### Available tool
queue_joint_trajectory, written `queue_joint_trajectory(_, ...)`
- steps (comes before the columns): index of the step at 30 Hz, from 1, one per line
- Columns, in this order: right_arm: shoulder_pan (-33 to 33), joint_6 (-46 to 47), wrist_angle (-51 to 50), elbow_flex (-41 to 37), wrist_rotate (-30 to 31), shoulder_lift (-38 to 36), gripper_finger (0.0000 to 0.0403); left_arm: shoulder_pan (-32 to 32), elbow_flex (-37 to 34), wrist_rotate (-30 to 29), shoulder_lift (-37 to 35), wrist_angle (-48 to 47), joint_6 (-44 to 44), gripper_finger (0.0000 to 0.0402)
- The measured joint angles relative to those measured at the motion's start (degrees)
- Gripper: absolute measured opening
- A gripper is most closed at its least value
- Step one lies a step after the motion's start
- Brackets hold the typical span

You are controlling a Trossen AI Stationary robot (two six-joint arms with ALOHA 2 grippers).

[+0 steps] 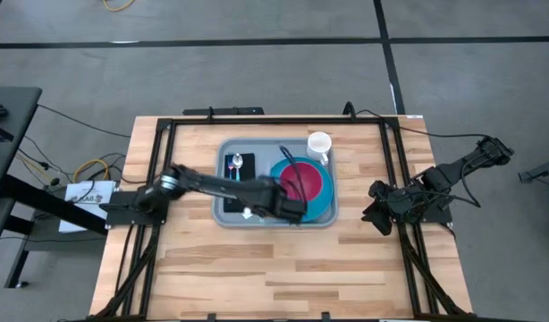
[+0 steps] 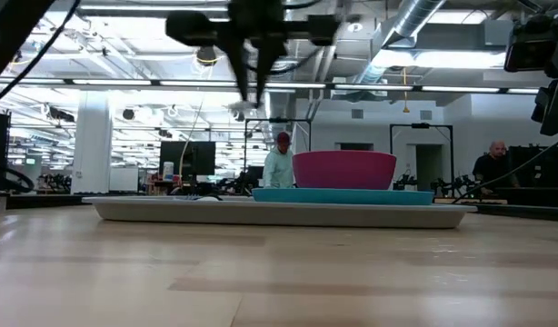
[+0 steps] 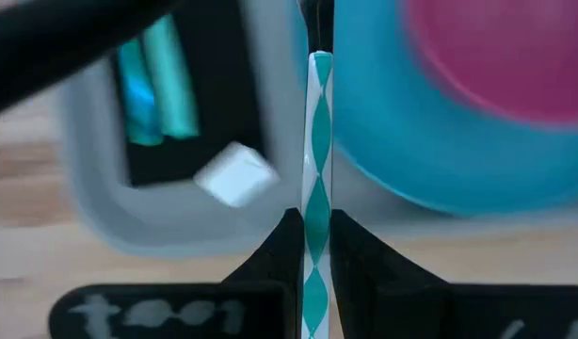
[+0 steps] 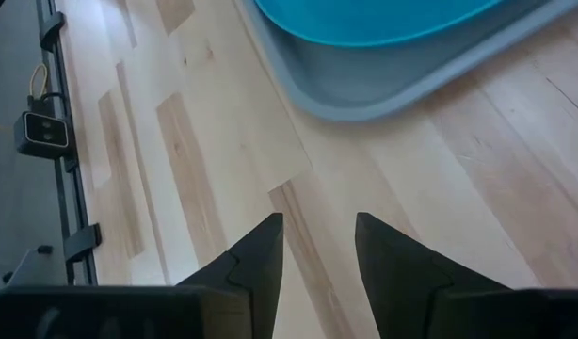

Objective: Set up tray
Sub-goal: Put the light blue knife on the black napkin to the right side of the light blue spoon

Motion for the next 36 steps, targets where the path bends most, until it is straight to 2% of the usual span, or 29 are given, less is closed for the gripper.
queue_joint_trajectory(4, 0.0, 0.0, -0.1, 0.0, 0.0, 0.0, 0.0127, 3.4, -11.3, 1.9, -8.5, 2.5, 0.5, 0.0015)
queue_joint_trajectory(10, 0.0, 0.0, -0.2, 0.0, -0.1, 0.0, 0.0127, 8.2, -34.1, 2.6, -23.2, 22.6, 1.6, 0.0015)
queue_joint_trajectory(14, 0.0, 0.4, -0.2, 0.0, -0.1, 0.0, 0.0127, 11.6, -46.5, 5.6, -27.7, 35.4, 3.9, 0.0015)
queue_joint_trajectory(17, 0.0, 1.2, -0.2, 0.0, -0.1, 0.0, 0.0127, 13.5, -52.6, 8.6, -27.7, 42.3, 6.7, 0.0015)
queue_joint_trajectory(21, 0.0, 3.7, -0.2, 0.0, 0.0, 0.0, 0.0127, 15.9, -58.9, 9.8, -27.7, 50.5, 9.8, 0.0015)
queue_joint_trajectory(25, 0.0, 6.0, 0.0, 0.0, 0.1, 0.0, 0.0127, 18.6, -62.0, 11.5, -27.7, 53.8, 14.1, 0.0015)
queue_joint_trajectory(31, 0.0, 8.0, 0.0, 0.0, 0.1, 0.0, 0.0127, 21.4, -63.0, 12.9, -27.7, 54.1, 19.2, 0.0015)
queue_joint_trajectory(36, 0.0, 8.1, 0.0, 0.0, 0.1, 0.0, 0.0127, 22.7, -63.0, 13.1, -27.7, 56.1, 20.0, 0.0015)
